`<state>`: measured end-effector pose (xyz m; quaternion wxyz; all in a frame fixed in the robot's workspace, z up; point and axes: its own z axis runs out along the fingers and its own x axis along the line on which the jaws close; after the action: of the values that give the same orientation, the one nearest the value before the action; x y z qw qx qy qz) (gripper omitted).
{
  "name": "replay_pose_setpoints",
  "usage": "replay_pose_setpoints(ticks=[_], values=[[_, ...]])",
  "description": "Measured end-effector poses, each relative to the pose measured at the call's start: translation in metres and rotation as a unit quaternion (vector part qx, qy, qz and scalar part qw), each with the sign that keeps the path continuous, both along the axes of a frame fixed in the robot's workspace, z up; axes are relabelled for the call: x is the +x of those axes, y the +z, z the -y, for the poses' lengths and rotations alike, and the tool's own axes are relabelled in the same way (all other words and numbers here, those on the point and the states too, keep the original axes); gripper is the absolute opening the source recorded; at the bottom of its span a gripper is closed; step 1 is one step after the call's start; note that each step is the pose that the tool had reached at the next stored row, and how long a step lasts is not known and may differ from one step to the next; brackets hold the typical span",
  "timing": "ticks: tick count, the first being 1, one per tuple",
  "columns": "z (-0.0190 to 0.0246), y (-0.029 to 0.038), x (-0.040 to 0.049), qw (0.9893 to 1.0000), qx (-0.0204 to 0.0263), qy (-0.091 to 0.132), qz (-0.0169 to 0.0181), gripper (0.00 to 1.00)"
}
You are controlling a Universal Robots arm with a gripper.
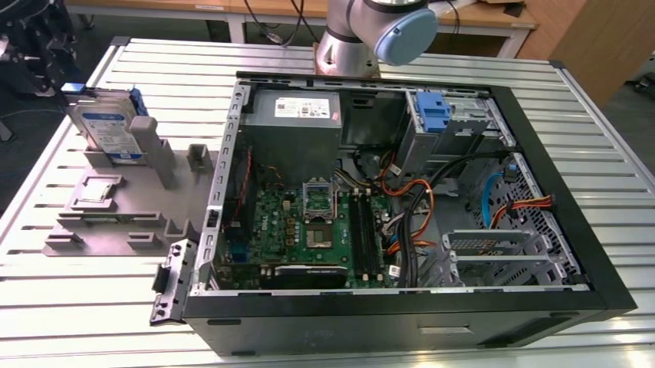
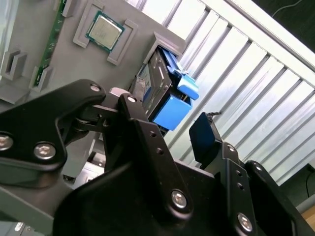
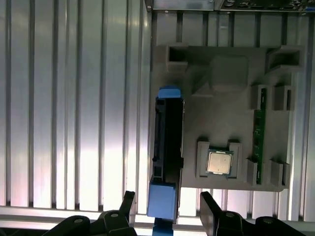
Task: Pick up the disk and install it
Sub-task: 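Pick up the disk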
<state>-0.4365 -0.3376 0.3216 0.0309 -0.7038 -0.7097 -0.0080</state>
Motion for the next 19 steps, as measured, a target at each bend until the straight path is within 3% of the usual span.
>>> replay_pose_setpoints(ticks=[3, 7, 19], values=[[-0.0009, -0.0052, -0.0004, 1.0000, -0.0005, 0.000, 0.0015, 0.63], [-0.0014, -0.0111, -0.0004, 1.0000, -0.0068, 0.000, 0.0021, 0.63], [-0.0047, -0.0203, -0.0004, 1.0000, -0.0070, 0.000, 0.0021, 0.63]])
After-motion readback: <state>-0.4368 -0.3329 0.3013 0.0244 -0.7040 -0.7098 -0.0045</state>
